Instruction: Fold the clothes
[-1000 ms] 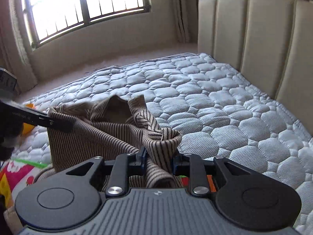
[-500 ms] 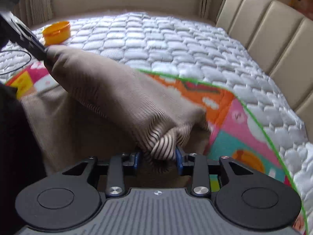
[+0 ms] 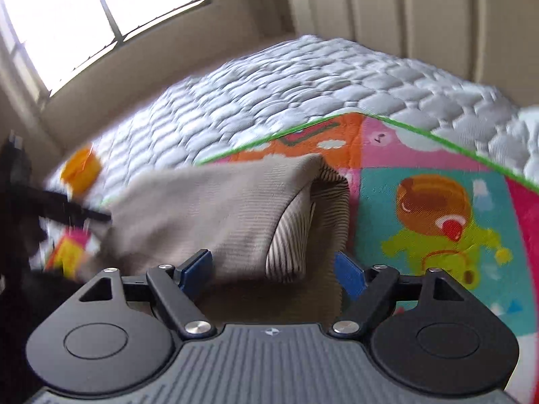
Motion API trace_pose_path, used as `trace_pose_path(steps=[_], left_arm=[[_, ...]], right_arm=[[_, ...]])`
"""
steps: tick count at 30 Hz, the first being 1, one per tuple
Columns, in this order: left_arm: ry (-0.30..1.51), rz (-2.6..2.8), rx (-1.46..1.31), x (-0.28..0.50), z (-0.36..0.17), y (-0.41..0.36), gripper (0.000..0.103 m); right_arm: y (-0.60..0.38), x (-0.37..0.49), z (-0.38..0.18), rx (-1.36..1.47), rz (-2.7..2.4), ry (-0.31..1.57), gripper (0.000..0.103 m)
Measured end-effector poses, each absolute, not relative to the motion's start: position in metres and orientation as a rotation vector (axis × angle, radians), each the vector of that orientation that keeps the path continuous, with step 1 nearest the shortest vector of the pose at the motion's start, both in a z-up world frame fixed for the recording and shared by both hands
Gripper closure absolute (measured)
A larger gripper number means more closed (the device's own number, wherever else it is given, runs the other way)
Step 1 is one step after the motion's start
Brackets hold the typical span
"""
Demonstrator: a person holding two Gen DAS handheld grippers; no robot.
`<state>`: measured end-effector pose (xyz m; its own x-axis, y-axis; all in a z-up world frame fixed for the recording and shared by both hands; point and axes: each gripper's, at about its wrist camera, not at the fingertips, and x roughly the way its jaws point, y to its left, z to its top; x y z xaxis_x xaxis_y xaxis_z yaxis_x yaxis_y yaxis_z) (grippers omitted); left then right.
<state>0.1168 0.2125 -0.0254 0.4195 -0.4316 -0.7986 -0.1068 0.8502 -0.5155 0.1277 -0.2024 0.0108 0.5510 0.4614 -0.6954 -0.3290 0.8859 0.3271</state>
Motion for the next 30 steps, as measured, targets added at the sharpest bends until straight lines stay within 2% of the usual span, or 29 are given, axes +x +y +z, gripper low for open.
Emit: trace_pose_path(steps=[3, 4, 5, 6, 7, 8, 9, 11, 13, 18, 20, 24, 25, 27, 29, 30], left_arm=[[1.137, -0.173, -0.560, 0.127, -0.039, 0.209, 0.021], [1.129, -0.168, -0.563, 0.129, -0.041, 0.208, 0.022], [1.118, -0.169, -0.542, 0.129, -0.039, 0.206, 0.024], [1.105, -0.171, -0.520, 0.130, -0.037, 0.204, 0.036], [1.091, -0.180, -0.481, 0.129, -0.033, 0.200, 0.042], [1.074, -0.190, -0.434, 0.128, -0.027, 0.196, 0.053], [1.064, -0.197, -0.400, 0.127, -0.022, 0.192, 0.059], [1.052, -0.215, -0.356, 0.124, -0.012, 0.188, 0.067], [1.047, -0.246, -0.368, 0.118, 0.001, 0.187, 0.070], [1.017, -0.335, -0.388, 0.090, 0.028, 0.182, 0.071], [1.019, -0.351, -0.374, 0.080, 0.033, 0.178, 0.071], [1.119, -0.238, -0.321, 0.086, -0.003, 0.168, 0.070], [1.149, -0.202, -0.300, 0.090, -0.014, 0.165, 0.070], [1.184, -0.165, -0.273, 0.095, -0.027, 0.160, 0.065], [1.186, -0.139, -0.259, 0.096, -0.028, 0.159, 0.062], [1.181, -0.134, -0.246, 0.094, -0.026, 0.157, 0.059]], right_arm=[[-0.189, 0.153, -0.016, 0.250, 0.430, 0.884, 0.023], [-0.184, 0.161, -0.025, 0.272, 0.421, 0.895, 0.026], [-0.178, 0.166, -0.030, 0.275, 0.416, 0.901, 0.041], [-0.172, 0.167, -0.031, 0.252, 0.418, 0.901, 0.050], [-0.166, 0.168, -0.032, 0.230, 0.419, 0.901, 0.059], [-0.160, 0.169, -0.033, 0.207, 0.420, 0.901, 0.065], [-0.154, 0.170, -0.034, 0.184, 0.421, 0.901, 0.068], [-0.150, 0.163, -0.024, 0.135, 0.444, 0.876, 0.081], [-0.155, 0.151, -0.006, 0.125, 0.481, 0.852, 0.082], [-0.171, 0.116, 0.025, 0.062, 0.522, 0.807, 0.082], [-0.171, 0.112, 0.017, 0.036, 0.506, 0.814, 0.081], [-0.152, 0.119, -0.018, -0.061, 0.465, 0.818, 0.079], [-0.148, 0.121, -0.027, -0.086, 0.454, 0.820, 0.075], [-0.149, 0.120, -0.036, -0.091, 0.418, 0.802, 0.056], [-0.160, 0.119, -0.039, -0.038, 0.389, 0.813, 0.030], [-0.167, 0.120, -0.040, -0.003, 0.378, 0.825, 0.025]])
